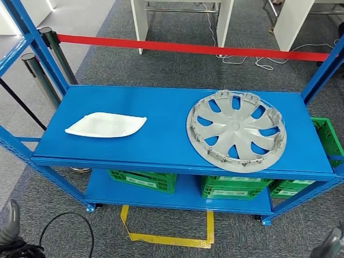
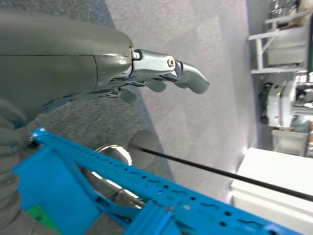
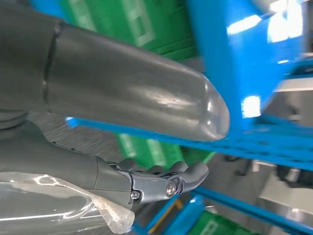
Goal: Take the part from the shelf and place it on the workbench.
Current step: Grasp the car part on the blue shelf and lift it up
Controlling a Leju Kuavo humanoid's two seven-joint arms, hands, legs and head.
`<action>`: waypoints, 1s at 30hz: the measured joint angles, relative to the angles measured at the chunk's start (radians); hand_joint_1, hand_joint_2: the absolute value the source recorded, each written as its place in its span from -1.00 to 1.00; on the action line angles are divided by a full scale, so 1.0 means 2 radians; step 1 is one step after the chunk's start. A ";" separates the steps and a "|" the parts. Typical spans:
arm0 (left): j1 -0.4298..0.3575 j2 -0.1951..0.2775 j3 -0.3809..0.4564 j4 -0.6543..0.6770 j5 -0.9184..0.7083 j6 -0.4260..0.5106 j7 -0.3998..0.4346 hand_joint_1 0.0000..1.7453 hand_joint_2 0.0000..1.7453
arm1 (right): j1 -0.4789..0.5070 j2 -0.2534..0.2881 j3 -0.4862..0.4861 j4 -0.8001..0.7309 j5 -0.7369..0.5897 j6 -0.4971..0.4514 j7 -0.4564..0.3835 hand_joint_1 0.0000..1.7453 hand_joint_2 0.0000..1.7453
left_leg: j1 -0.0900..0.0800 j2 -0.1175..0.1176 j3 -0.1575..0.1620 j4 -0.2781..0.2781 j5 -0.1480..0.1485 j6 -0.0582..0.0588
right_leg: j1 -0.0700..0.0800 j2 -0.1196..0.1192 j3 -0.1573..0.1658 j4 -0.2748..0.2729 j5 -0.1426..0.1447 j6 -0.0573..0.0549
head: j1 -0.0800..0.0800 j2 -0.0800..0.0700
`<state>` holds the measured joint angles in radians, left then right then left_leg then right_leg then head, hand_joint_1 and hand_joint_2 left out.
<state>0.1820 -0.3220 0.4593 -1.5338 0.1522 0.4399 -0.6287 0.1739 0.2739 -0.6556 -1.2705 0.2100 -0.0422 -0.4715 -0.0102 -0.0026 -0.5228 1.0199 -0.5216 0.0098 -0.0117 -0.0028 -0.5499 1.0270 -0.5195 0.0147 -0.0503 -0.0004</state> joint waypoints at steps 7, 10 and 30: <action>0.012 -0.004 -0.002 -0.041 0.000 0.009 -0.006 -1.00 1.00 | -0.021 0.000 -0.064 0.083 0.066 -0.015 0.005 -1.00 -1.00 | 0.000 0.000 0.000 0.000 0.000 0.000 | 0.000 0.000 0.000 0.000 0.000 0.000 | 0.000 0.000; 0.016 -0.006 -0.005 -0.058 0.000 0.013 -0.009 -1.00 1.00 | -0.030 -0.001 -0.090 0.120 0.094 -0.021 0.014 -1.00 -1.00 | 0.000 0.000 0.000 0.000 0.000 0.000 | 0.000 0.000 0.000 0.000 0.000 0.000 | 0.000 0.000; 0.035 -0.011 -0.029 -0.148 -0.011 0.028 -0.020 -1.00 1.00 | -0.085 -0.016 -0.234 0.379 0.279 -0.039 0.164 -1.00 -1.00 | 0.000 0.000 0.000 0.000 0.000 0.000 | 0.000 0.000 0.000 0.000 0.000 0.000 | 0.000 0.000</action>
<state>0.2524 -0.3440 0.4009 -1.8300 0.1310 0.4951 -0.6686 0.0034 0.2418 -1.1233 -0.5132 0.7685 -0.1197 -0.1434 -0.0101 -0.0026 -0.5228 1.0197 -0.5216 0.0098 -0.0115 -0.0027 -0.5498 1.0270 -0.5196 0.0147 -0.0503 -0.0004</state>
